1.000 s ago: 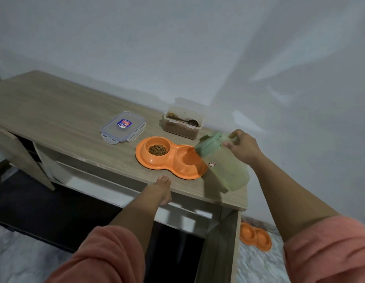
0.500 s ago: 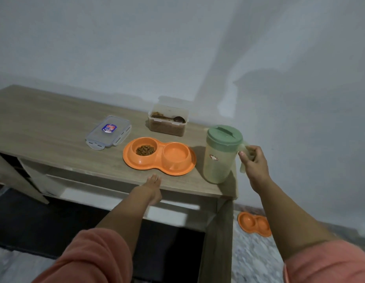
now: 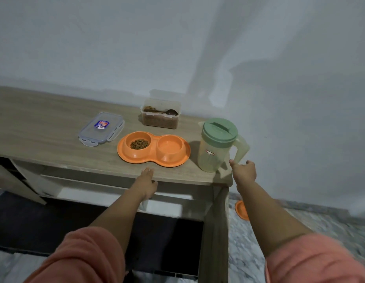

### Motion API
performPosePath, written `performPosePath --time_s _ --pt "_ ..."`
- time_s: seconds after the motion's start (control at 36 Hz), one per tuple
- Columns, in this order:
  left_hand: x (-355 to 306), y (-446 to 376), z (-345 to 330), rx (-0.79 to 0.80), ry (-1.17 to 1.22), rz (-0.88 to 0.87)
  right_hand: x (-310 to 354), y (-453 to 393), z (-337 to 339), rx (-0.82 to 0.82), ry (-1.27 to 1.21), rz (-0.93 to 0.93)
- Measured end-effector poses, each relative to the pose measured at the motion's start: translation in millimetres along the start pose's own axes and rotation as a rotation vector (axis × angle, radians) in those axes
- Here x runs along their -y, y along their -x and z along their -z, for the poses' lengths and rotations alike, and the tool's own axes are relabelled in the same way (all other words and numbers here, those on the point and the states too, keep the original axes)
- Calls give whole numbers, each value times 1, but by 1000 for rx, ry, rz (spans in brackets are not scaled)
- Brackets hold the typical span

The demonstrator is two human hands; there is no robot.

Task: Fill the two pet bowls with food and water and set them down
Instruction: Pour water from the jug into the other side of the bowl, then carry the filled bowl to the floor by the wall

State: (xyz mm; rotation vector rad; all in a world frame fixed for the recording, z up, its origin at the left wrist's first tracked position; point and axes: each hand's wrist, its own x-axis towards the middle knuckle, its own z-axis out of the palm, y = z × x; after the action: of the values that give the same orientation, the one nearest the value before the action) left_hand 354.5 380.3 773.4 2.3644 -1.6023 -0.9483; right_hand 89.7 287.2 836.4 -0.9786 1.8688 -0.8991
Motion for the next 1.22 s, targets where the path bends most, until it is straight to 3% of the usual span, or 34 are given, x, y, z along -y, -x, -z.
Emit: performPosePath --time_s 0.08,0.22,0.47,0.72,0.97,1.22 --pt "5 4 -1 -71 100 15 -7 8 -11 -5 32 -149" --pt "9 8 10 -221 350 70 -16 23 -39 128 16 -228" --pt "40 -8 49 -435 468 193 -17 35 -104 297 -43 -248" --pt "65 -60 88 -356 407 371 18 42 -147 165 93 -181" --pt "70 -100 109 -216 326 314 39 41 -186 41 93 -266" --pt "76 -106 109 -232 370 319 46 57 -196 -67 75 -346"
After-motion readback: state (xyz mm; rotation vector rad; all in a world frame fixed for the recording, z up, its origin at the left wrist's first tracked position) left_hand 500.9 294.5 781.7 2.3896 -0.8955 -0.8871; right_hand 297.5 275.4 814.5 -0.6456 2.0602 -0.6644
